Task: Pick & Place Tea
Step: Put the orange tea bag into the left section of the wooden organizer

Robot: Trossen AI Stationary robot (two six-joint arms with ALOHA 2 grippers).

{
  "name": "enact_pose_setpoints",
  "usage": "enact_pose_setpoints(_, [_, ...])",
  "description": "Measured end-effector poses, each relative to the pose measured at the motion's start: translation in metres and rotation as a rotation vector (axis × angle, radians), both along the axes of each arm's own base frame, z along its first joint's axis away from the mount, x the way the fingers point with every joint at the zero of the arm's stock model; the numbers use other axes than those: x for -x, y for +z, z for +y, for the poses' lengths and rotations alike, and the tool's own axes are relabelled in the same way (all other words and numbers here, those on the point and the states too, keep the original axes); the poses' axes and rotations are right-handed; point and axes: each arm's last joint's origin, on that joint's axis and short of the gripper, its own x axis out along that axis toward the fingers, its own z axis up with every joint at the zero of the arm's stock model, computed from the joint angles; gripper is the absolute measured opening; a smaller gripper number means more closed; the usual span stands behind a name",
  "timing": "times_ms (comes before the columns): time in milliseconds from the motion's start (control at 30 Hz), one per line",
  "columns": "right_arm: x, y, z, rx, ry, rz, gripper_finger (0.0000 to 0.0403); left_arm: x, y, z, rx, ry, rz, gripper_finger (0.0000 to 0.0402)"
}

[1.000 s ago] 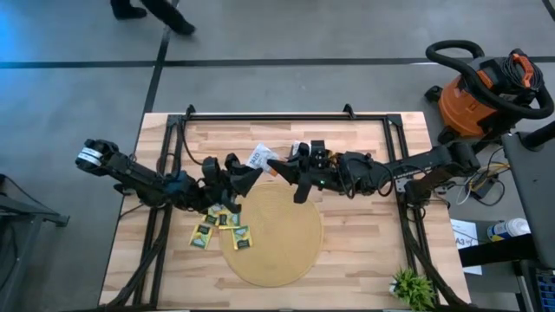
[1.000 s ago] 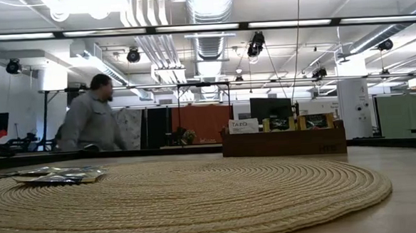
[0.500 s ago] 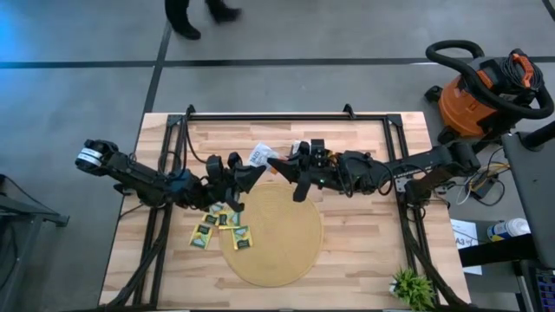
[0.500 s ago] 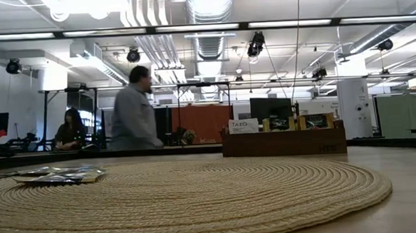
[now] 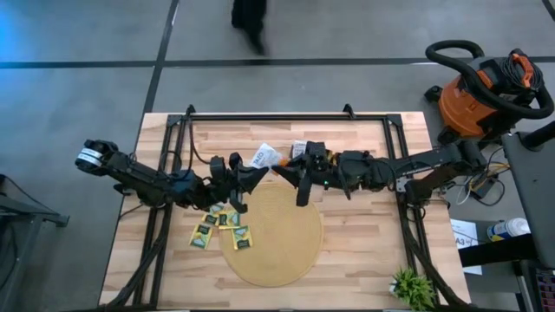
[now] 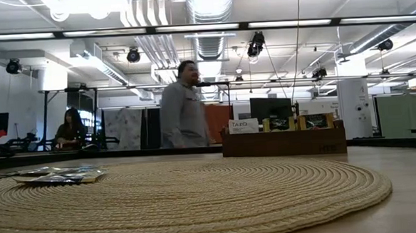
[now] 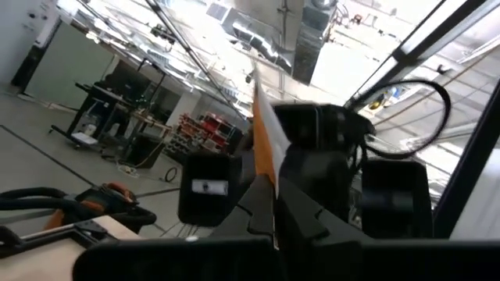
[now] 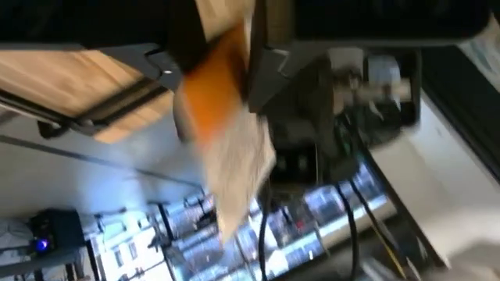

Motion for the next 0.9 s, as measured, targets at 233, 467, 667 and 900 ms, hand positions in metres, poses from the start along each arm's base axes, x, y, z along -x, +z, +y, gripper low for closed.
enact_pose_setpoints(233, [0.024, 0.003, -0.004, 0.070, 0.027, 0.177, 0.0146, -0.004, -0.012, -0.001, -0.045, 0.007, 0.163, 0.0001])
enact_pose_setpoints(467, [0.062, 0.009, -0.010, 0.135, 0.082, 0.526, 0.0163, -0.009, -0.026, -0.003, -0.162, -0.046, 0.526, 0.0000])
enact_pose_setpoints(667, [0.068, 0.021, -0.010, 0.304, 0.160, 0.675, 0.0156, -0.027, -0.001, 0.003, -0.364, -0.127, 0.794, 0.0000])
enact_pose_setpoints(900, [0.052, 0.031, -0.007, 0.452, 0.217, 0.770, 0.0155, -0.053, 0.006, 0.010, -0.507, -0.186, 0.917, 0.0000])
